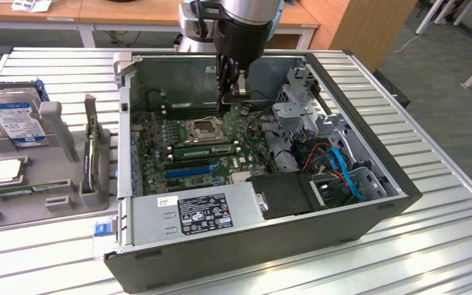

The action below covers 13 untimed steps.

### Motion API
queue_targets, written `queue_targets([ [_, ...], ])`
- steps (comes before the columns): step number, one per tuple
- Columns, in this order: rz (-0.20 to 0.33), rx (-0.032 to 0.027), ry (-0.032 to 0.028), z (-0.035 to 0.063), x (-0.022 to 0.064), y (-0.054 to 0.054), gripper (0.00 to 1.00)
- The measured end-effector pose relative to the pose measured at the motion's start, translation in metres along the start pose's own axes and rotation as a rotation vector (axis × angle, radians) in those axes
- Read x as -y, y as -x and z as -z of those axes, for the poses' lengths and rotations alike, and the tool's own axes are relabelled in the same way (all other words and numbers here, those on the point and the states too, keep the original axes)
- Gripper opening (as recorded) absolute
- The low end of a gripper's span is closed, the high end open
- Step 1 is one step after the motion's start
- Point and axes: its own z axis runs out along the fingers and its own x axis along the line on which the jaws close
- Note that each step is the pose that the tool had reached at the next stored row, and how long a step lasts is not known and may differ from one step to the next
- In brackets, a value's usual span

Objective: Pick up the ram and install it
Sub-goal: 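Press down the ram until it locks into place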

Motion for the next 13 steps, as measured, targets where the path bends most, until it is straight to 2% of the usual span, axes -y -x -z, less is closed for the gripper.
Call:
queue_targets([
  [4, 0.0, 0.0, 0.0001, 0.0001, 0.0015, 0.0, 0.1],
  [13, 0.001, -0.0001, 0.0004, 0.001, 0.0171, 0.0, 0.1],
])
